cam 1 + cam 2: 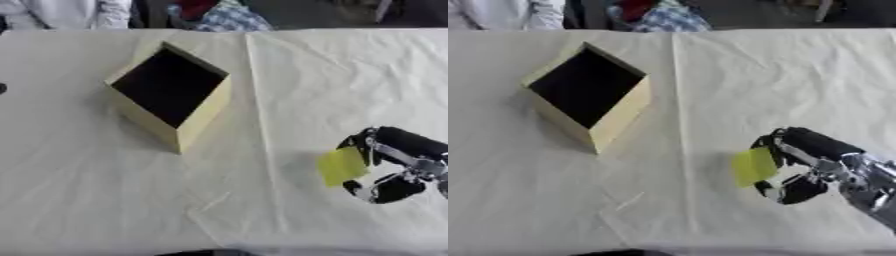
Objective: Pick up objects on the table and place them in the box.
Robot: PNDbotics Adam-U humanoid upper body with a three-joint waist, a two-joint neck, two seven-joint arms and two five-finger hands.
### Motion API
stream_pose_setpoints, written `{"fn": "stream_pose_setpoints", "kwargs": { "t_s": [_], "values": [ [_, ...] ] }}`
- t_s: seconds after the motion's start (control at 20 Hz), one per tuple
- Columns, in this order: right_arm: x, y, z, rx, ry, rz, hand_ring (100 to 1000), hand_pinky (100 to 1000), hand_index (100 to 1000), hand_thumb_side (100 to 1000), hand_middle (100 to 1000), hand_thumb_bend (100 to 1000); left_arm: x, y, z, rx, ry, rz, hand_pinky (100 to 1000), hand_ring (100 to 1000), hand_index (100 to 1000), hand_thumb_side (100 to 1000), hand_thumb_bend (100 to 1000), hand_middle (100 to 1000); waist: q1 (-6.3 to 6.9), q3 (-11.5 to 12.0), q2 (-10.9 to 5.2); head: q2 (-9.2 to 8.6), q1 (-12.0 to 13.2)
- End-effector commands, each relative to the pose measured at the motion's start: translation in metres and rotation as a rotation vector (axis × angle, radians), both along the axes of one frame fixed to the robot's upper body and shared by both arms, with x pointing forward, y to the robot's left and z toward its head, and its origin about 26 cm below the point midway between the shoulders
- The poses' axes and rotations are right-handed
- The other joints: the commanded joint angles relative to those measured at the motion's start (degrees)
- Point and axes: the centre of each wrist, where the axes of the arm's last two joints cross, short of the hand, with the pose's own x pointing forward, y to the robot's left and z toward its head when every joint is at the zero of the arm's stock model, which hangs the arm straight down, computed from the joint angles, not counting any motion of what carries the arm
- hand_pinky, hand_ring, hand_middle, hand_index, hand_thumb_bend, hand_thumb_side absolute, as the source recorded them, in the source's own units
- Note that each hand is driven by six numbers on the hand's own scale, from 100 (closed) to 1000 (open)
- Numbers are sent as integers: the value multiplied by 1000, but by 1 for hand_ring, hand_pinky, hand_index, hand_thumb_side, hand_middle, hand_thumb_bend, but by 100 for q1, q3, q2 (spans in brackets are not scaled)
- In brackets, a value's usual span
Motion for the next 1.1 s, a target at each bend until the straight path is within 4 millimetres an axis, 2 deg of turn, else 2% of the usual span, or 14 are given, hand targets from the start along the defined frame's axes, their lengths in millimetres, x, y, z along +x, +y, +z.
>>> {"fn": "stream_pose_setpoints", "kwargs": {
  "t_s": [0.05, 0.4, 0.45, 0.5, 0.65, 0.95, 1.0, 1.05, 1.1],
  "values": [
    [7, -7, 30, -25, -96, 16, 533, 502, 502, 112, 395, 100, -1, 1, 8, 12, -28, -1, 724, 883, 642, 703, 100, 923, -12, -1, -82, 37, 6],
    [22, -8, 86, -9, -192, 84, 533, 505, 509, 108, 395, 100, -1, 0, 9, 13, -30, -6, 724, 884, 642, 703, 100, 924, -43, 45, -64, 37, -53],
    [24, -7, 93, -5, -203, 97, 537, 511, 513, 143, 398, 100, -1, 0, 9, 13, -31, -7, 724, 884, 642, 704, 100, 924, -46, 58, -61, 37, -69],
    [25, -6, 101, -3, -210, 112, 538, 511, 514, 113, 399, 100, 0, 0, 9, 12, -32, -8, 724, 884, 642, 704, 100, 924, -49, 71, -58, 37, -84],
    [28, 0, 121, 3, -216, 150, 541, 513, 516, 114, 401, 100, 0, -1, 10, 11, -32, -13, 725, 884, 642, 704, 100, 924, -56, 112, -51, 37, -141],
    [34, 21, 161, -2, -262, 204, 542, 512, 518, 100, 399, 100, 1, -4, 12, 6, -38, -28, 725, 885, 642, 705, 100, 925, -64, 217, -8, -19, -301],
    [34, 26, 167, 2, -277, 206, 542, 514, 518, 148, 401, 100, 2, -5, 13, 6, -38, -31, 725, 885, 642, 705, 100, 925, -69, 233, 1, -32, -353],
    [35, 31, 172, 6, -294, 206, 542, 514, 517, 100, 398, 100, 2, -5, 13, 5, -40, -34, 725, 885, 642, 705, 100, 925, -73, 251, 11, -52, -410],
    [36, 36, 178, 9, -310, 206, 542, 515, 517, 100, 398, 100, 2, -6, 13, 4, -41, -37, 725, 885, 642, 705, 100, 926, -74, 267, 22, -70, -464]
  ]
}}
